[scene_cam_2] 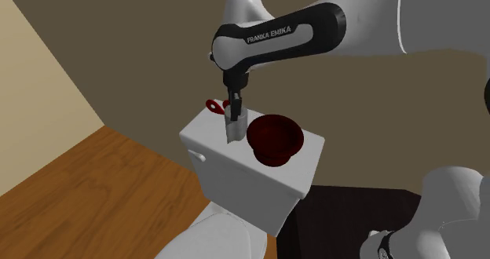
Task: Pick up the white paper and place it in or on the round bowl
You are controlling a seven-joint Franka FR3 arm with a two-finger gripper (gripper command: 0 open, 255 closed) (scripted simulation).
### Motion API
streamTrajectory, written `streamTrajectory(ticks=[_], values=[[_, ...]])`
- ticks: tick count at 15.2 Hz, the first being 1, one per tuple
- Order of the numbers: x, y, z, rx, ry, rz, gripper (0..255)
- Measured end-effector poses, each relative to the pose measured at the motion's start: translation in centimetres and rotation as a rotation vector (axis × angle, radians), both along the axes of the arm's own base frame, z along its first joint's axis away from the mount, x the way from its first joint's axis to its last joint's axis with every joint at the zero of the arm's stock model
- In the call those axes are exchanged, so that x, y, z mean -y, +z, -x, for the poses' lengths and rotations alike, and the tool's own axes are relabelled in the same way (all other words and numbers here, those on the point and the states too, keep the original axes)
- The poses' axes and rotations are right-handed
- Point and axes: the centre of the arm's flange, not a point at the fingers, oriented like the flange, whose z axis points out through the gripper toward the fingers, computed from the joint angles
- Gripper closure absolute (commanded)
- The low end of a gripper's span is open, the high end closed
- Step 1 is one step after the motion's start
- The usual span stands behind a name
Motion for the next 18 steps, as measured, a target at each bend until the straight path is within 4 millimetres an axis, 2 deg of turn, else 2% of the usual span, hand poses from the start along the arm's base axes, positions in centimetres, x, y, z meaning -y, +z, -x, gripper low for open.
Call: streamTrajectory(ticks=[2, 4, 10, 16, 17, 18], values=[[2.2, -0.7, -1.0, 0.014, -0.001, -0.002, 0], [3.1, -1.5, -1.5, 0.02, -0.001, -0.003, 0], [3.1, -4.5, -2.0, 0.022, 0.0, -0.004, 0], [3.1, -4.9, -2.0, 0.022, 0.0, -0.003, 0], [3.1, -4.9, -2.0, 0.022, 0.0, -0.003, 255], [3.1, -4.8, -2.0, 0.023, 0.0, -0.003, 255]])
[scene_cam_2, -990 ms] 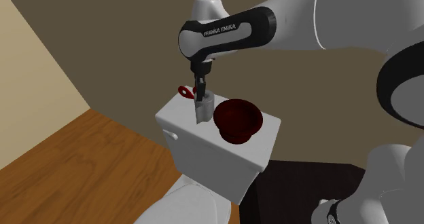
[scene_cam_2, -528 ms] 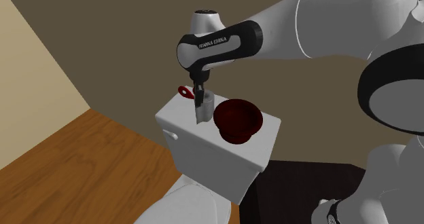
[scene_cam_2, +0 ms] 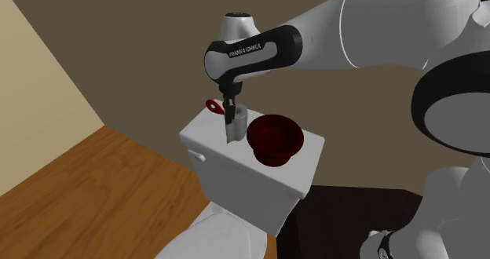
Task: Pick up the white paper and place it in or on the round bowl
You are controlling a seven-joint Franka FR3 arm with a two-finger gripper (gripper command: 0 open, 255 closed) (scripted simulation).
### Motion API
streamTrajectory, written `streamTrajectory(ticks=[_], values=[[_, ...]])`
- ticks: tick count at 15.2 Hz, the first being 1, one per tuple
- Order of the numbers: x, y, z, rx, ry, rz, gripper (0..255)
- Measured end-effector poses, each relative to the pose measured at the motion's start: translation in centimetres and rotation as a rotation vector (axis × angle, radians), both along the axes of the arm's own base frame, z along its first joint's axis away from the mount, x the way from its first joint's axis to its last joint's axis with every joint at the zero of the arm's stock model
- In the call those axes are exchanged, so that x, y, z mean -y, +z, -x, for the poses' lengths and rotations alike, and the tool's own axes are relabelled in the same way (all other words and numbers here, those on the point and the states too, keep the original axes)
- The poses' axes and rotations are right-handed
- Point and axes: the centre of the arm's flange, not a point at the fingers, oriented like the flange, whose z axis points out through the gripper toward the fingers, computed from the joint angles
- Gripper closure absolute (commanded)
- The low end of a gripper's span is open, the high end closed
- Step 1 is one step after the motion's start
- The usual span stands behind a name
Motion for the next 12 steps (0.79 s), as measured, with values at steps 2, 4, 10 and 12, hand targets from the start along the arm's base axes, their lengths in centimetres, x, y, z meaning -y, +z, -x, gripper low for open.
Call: streamTrajectory(ticks=[2, 4, 10, 12], values=[[0.0, 0.0, 0.0, 0.001, 0.0, 0.0, 255], [0.0, 0.0, 0.0, 0.001, 0.001, 0.0, 255], [0.0, 0.2, 0.0, 0.0, 0.0, 0.0, 255], [0.0, 1.1, 0.0, -0.001, 0.0, -0.001, 255]])
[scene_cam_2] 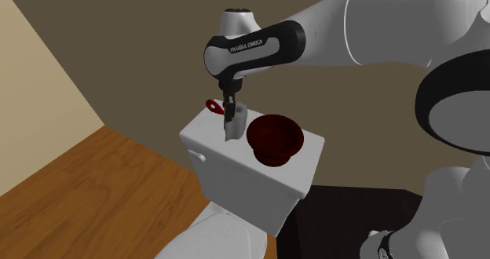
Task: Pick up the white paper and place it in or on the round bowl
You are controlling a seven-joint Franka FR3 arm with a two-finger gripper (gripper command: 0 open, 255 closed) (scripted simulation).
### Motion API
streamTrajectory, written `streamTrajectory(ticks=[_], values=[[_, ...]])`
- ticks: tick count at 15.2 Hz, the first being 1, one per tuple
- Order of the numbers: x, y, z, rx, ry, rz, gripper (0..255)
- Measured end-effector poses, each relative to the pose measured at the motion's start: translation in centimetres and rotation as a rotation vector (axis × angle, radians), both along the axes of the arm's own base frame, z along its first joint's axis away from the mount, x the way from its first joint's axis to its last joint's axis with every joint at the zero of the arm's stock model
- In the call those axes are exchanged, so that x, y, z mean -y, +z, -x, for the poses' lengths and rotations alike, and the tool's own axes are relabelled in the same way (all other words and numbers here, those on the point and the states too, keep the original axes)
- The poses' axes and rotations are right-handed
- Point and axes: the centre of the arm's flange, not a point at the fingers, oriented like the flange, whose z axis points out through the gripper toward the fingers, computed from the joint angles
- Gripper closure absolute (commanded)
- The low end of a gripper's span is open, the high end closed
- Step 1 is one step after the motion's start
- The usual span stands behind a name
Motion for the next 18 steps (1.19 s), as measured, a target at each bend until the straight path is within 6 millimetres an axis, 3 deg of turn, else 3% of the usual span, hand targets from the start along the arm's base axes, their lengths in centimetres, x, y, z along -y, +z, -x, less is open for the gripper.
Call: streamTrajectory(ticks=[18], values=[[0.0, 9.4, 0.0, 0.0, 0.0, 0.0, 255]])
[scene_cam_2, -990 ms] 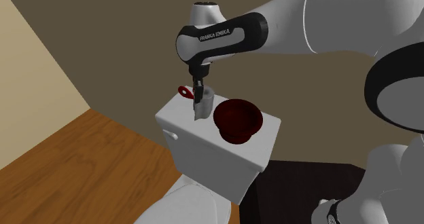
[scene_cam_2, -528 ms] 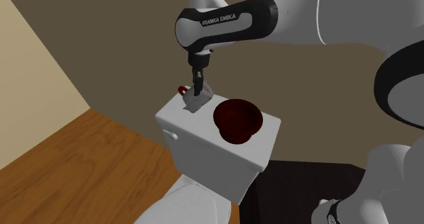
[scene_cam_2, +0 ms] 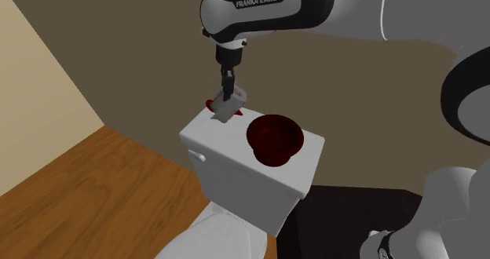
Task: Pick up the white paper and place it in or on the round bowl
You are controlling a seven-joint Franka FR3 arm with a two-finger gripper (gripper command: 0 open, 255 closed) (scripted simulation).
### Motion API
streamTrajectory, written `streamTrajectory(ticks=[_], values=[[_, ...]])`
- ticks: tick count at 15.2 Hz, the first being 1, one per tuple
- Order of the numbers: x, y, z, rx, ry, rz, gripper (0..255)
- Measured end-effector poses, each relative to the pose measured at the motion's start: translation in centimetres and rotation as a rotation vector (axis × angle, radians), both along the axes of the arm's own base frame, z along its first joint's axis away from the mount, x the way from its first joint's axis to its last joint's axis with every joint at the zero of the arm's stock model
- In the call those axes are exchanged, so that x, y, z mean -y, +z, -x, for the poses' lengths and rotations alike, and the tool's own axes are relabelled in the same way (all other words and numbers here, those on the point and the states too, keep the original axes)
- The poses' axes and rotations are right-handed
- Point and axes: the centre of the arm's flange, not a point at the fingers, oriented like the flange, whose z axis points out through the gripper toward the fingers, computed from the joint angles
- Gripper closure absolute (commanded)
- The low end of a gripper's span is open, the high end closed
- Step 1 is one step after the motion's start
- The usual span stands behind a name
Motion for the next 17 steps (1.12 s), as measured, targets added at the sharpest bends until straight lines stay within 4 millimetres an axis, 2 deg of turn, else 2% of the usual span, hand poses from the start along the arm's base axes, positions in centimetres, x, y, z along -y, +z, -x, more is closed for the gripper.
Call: streamTrajectory(ticks=[12, 15, 17], values=[[-0.1, 6.4, 0.0, 0.0, 0.0, 0.0, 255], [-1.5, 7.3, 2.3, 0.0, 0.0, -0.001, 255], [-2.6, 7.9, 4.6, 0.0, -0.001, -0.001, 255]])
